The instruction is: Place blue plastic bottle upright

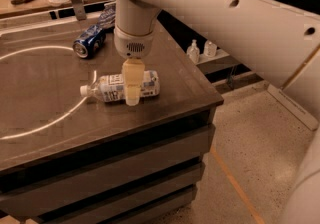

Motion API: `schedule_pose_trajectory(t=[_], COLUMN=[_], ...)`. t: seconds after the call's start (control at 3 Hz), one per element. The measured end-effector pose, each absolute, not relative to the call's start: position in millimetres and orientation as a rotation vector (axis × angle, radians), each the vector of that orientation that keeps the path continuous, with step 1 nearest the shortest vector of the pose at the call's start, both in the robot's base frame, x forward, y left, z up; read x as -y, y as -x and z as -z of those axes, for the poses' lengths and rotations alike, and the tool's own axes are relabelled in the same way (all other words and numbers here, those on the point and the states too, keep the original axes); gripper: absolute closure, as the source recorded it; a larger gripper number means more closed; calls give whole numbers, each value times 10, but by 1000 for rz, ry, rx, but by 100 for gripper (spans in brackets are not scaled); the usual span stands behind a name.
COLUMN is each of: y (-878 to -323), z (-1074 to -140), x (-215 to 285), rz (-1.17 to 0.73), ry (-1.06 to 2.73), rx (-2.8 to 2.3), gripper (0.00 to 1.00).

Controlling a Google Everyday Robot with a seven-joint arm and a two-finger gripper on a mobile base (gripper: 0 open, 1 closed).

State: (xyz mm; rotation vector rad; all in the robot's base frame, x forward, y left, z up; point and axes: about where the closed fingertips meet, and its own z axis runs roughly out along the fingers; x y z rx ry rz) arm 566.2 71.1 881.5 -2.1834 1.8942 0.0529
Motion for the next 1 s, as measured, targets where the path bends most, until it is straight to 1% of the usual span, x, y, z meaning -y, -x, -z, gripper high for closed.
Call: schedule_pose_trajectory(t=[0.67,1.0], y=[-5667,-5672], z=[-8475,-8405], x=[-1070,-1201], rz=[-155,-171], ry=[2217,2224], rx=[-1922,-1949], gripper=[0,16])
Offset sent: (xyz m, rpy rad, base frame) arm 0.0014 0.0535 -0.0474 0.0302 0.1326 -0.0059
